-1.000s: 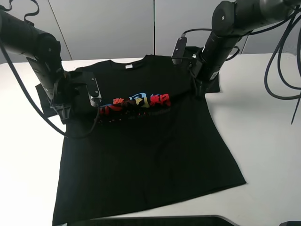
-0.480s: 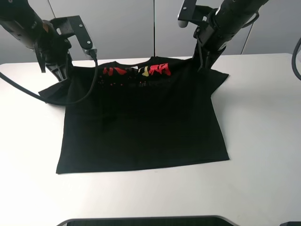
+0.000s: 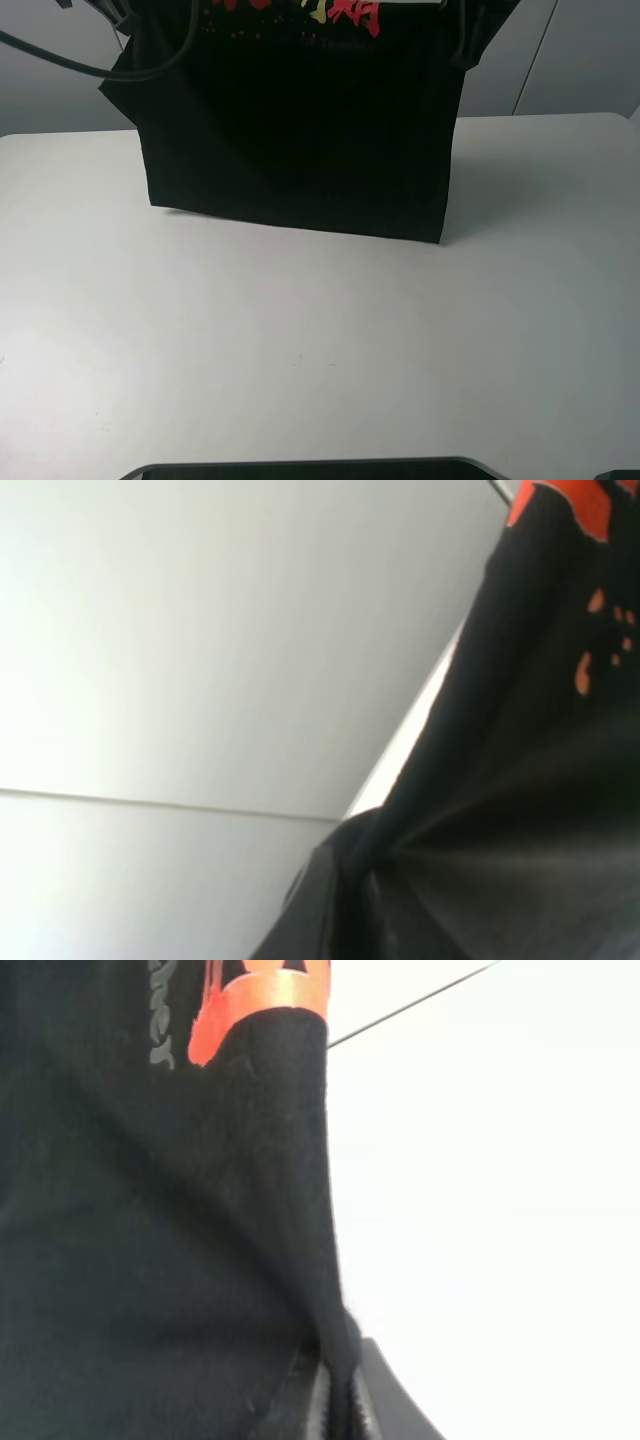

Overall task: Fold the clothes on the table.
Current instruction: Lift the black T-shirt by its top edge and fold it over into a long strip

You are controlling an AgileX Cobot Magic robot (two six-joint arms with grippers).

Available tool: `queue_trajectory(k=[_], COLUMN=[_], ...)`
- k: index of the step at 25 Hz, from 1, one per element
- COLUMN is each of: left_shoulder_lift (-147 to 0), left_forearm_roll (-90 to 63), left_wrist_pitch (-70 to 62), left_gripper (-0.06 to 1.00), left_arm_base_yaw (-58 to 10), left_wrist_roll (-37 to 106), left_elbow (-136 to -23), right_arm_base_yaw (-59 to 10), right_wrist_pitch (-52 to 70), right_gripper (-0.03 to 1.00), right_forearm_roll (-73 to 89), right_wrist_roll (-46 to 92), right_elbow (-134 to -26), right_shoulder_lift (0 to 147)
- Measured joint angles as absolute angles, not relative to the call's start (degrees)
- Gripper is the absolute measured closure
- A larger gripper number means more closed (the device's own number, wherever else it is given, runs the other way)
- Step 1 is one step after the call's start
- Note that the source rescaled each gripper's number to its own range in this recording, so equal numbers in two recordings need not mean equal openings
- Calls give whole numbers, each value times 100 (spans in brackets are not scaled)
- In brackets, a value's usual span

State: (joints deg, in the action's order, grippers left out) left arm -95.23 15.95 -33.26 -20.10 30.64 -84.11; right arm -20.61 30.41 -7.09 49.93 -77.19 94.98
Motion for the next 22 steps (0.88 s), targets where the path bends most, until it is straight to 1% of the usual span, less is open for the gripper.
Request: queue_trajectory(k=[4, 7, 9, 13, 16, 18, 22], left_shoulder_lift=[-9589, -9643, -9665, -9665, -9665, -9665, -9665], left_forearm_roll=[1668, 1638, 1638, 1615, 1451, 1223, 365], left_wrist_pitch=[-3237, -3242, -3334, -3786, -4521, -5280, -6682], left_gripper=[94, 94, 94, 94, 94, 94, 94], left_arm_base_yaw=[-2010, -2010, -2010, -2010, -2020, -2070, -2249], left_wrist_roll=[3056, 3041, 2990, 3035, 3335, 3532, 3954], left_elbow=[-8735, -8759, -8759, -8759, -8759, -8759, -8759], right_arm_base_yaw=[-2061, -2047, -2022, -2000, -2000, -2000, -2000], right_wrist_pitch=[2915, 3008, 3088, 3883, 4748, 5330, 6345], right_gripper=[96, 96, 96, 96, 96, 96, 96], right_forearm_roll=[-970, -998, -998, -894, -559, -251, 454], right_wrist_roll=[4882, 4797, 4659, 4511, 4431, 4420, 4327], right_elbow=[-8319, -8856, -8992, -9025, -9025, -8934, -8427], right_shoulder_lift=[9563, 9656, 9664, 9713, 9808, 9830, 9830])
